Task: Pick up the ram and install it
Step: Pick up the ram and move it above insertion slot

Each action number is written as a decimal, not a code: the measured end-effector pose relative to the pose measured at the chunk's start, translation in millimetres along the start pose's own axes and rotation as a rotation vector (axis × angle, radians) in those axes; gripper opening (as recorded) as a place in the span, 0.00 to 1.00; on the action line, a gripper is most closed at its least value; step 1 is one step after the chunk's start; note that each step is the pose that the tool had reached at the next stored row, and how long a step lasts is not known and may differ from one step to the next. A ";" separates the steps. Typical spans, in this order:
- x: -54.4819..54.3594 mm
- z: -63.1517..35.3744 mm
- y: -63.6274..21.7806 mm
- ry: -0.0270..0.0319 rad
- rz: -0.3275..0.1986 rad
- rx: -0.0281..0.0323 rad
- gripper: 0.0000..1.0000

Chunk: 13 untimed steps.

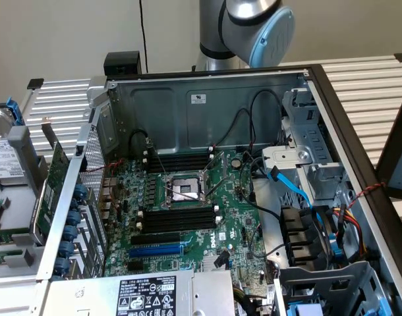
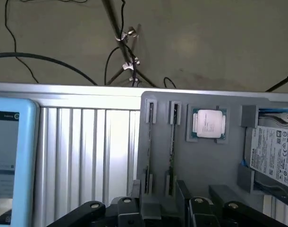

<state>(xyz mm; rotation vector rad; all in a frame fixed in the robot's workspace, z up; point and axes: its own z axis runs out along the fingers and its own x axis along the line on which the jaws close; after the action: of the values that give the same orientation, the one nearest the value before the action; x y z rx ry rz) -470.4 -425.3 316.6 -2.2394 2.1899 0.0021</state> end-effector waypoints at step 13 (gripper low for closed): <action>0.2 23.7 -2.3 0.0000 0.001 0.0000 0.42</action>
<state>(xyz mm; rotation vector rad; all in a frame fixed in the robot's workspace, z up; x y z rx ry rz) -468.0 -425.3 292.9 -2.2385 2.1909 0.0020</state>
